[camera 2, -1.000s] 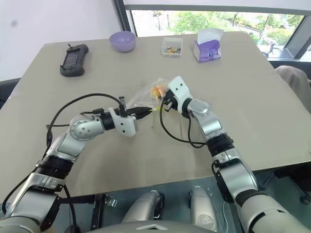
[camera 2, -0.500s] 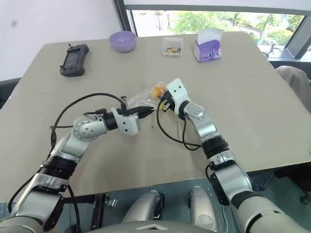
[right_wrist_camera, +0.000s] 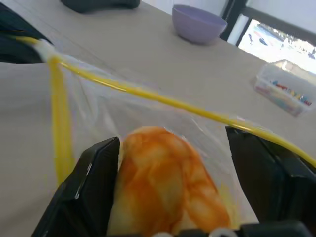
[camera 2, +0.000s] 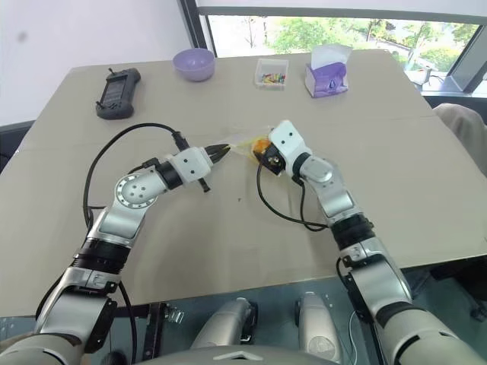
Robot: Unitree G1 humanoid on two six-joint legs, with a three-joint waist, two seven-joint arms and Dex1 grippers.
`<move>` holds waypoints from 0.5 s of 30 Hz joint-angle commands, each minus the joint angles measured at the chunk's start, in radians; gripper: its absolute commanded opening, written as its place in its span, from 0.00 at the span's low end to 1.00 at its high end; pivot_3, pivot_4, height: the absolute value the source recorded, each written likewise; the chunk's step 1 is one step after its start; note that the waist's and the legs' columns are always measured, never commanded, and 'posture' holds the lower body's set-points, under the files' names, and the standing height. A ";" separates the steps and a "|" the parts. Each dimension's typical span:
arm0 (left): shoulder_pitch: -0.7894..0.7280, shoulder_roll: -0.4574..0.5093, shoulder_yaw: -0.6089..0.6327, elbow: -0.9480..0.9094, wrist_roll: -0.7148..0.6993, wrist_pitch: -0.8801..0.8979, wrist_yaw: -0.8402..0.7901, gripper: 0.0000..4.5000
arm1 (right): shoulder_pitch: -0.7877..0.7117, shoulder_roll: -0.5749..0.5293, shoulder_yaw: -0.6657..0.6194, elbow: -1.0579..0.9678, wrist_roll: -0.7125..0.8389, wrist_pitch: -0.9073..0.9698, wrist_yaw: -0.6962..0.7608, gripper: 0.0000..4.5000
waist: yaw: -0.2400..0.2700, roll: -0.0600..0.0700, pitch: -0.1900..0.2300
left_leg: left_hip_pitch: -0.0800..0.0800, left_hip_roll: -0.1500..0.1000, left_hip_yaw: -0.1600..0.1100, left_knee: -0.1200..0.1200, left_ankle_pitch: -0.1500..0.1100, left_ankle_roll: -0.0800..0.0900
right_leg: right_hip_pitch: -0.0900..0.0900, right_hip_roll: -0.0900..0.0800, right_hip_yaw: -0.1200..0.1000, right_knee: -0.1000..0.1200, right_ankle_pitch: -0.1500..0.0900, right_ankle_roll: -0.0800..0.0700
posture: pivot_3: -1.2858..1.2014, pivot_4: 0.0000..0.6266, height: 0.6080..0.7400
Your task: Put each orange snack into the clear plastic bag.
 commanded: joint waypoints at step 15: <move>-0.042 -0.028 0.091 -0.043 -0.116 0.109 0.012 0.00 | 0.099 -0.211 0.031 -0.227 -0.096 -0.018 0.068 0.86 | 0.005 0.000 0.000 | -0.001 -0.001 0.000 0.000 0.000 0.000 | 0.000 -0.001 -0.001 -0.001 0.000 0.000 | 0.52 0.24 1.00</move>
